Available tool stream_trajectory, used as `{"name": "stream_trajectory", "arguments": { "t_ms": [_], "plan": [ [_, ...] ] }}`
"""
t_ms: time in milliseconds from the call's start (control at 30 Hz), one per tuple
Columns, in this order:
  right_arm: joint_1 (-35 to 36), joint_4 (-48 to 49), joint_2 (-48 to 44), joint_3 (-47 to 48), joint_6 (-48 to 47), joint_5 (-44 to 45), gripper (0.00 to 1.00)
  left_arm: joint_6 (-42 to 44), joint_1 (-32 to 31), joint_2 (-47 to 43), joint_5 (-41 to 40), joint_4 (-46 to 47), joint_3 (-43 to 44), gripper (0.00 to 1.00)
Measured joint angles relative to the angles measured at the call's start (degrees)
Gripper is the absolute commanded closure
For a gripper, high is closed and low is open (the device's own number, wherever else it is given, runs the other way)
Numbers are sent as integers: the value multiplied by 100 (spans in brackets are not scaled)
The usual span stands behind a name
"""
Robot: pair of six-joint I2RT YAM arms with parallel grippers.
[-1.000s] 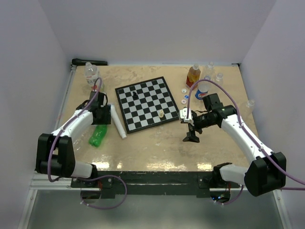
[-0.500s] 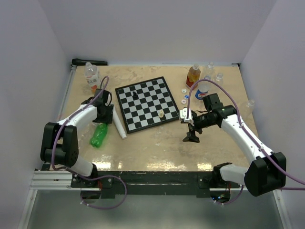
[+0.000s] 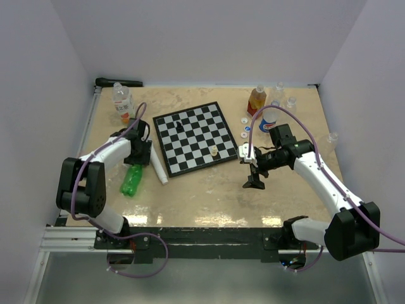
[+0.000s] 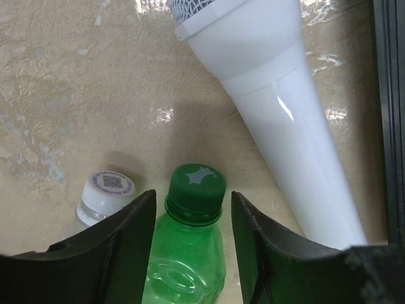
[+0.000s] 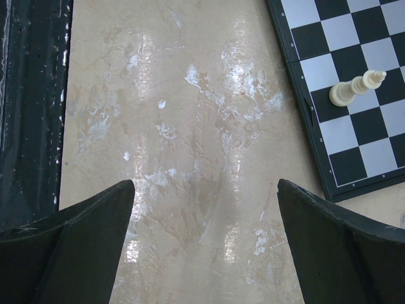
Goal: Unscrew the bottle caps
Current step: Pick up the plastic bottle at the center of the board.
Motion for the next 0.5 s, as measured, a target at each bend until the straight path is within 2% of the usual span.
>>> {"name": "stream_trajectory", "arguments": {
  "t_ms": [233, 400, 500],
  "plan": [
    [0, 0, 0, 0, 0, 0, 2, 42, -2, 74, -7, -2, 13, 70],
    [0, 0, 0, 0, 0, 0, 2, 42, -2, 59, -20, -2, 13, 92],
    [0, 0, 0, 0, 0, 0, 2, 42, -2, -120, -26, -7, 11, 97]
  ]
}}
